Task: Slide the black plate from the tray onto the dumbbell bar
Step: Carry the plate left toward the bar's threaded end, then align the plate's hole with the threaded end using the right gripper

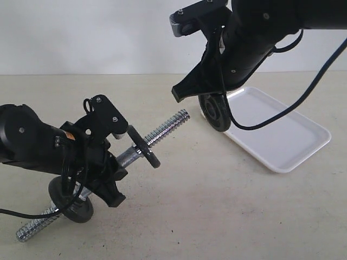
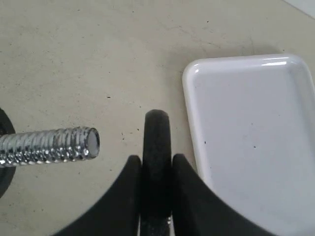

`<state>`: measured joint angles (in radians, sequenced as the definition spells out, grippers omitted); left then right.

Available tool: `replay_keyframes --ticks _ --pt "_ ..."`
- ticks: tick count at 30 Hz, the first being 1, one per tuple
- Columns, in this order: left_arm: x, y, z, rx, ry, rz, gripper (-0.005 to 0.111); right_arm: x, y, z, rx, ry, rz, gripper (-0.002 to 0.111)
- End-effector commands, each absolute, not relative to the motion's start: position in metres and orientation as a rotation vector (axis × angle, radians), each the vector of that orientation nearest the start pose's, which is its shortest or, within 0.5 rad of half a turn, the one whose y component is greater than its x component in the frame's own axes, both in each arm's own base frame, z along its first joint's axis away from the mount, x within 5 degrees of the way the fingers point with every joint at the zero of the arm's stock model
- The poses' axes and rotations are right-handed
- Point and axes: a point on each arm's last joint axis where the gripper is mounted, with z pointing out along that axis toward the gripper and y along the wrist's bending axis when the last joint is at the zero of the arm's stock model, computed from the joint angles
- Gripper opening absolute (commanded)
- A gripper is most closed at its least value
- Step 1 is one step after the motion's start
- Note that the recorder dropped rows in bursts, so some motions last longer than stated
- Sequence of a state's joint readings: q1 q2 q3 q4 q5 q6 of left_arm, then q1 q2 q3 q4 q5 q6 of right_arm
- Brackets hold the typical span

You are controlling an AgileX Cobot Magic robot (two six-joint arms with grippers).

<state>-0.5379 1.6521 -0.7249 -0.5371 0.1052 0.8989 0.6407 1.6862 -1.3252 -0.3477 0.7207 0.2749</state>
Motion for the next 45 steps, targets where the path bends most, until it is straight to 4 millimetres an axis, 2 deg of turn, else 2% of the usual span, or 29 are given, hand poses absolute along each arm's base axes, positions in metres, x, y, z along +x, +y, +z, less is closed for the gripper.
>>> replay_keyframes --ticks 1,11,19,45 --pt "0.278 -0.158 0.193 0.868 2.0 -0.017 0.004 0.308 0.205 0.297 -0.665 2.327 0.029 0.0" --pt "0.277 -0.159 0.193 0.865 2.001 -0.025 0.004 0.306 0.214 0.293 -0.717 2.309 0.038 0.0" --pt "0.272 -0.169 0.193 0.903 1.984 -0.043 0.004 0.308 0.217 0.288 -0.723 2.319 0.039 0.0" --pt "0.272 -0.168 0.194 0.899 1.98 -0.04 0.004 0.302 0.224 0.288 -0.774 2.3 0.039 0.0"
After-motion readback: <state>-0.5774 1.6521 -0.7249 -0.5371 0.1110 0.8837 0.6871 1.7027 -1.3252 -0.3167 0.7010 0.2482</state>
